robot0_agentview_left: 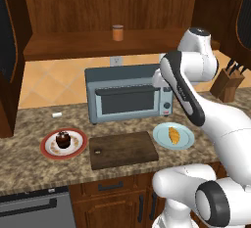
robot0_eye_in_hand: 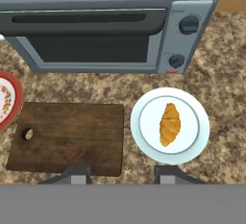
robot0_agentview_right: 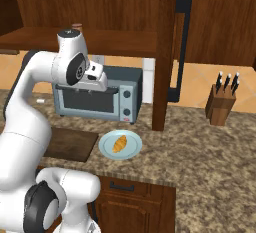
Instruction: From the different types of pastries on the counter, select a croissant and place it on the cutting board. Then retrieve a jar of jam from the cabinet and place it alongside the croissant on the cutting board.
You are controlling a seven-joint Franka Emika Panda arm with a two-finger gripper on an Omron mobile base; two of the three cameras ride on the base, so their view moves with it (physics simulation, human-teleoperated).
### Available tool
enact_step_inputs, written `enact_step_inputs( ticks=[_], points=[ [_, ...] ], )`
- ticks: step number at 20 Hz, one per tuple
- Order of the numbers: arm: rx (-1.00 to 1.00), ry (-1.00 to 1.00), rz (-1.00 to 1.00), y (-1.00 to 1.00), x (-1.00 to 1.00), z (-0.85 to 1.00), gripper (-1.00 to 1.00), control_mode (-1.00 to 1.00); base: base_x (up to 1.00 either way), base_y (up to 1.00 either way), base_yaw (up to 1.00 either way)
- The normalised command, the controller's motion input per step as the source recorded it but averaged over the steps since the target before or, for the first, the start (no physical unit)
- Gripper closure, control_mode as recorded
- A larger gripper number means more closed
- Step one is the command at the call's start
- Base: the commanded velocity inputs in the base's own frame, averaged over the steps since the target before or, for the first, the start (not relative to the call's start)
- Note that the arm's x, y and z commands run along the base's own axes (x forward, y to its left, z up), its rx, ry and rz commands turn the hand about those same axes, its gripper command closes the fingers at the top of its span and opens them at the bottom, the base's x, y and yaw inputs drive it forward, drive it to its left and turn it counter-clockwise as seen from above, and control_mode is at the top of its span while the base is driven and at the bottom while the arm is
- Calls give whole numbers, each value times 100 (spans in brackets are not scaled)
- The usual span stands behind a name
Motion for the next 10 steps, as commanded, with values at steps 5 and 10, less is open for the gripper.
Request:
enact_step_inputs(
  ticks=[5,10],
  points=[
    [-1,0,0,-4,-9,-28,-100,-100,0,0,0],
    [-3,2,0,-36,-28,-71,-100,-100,0,0,0]
  ],
)
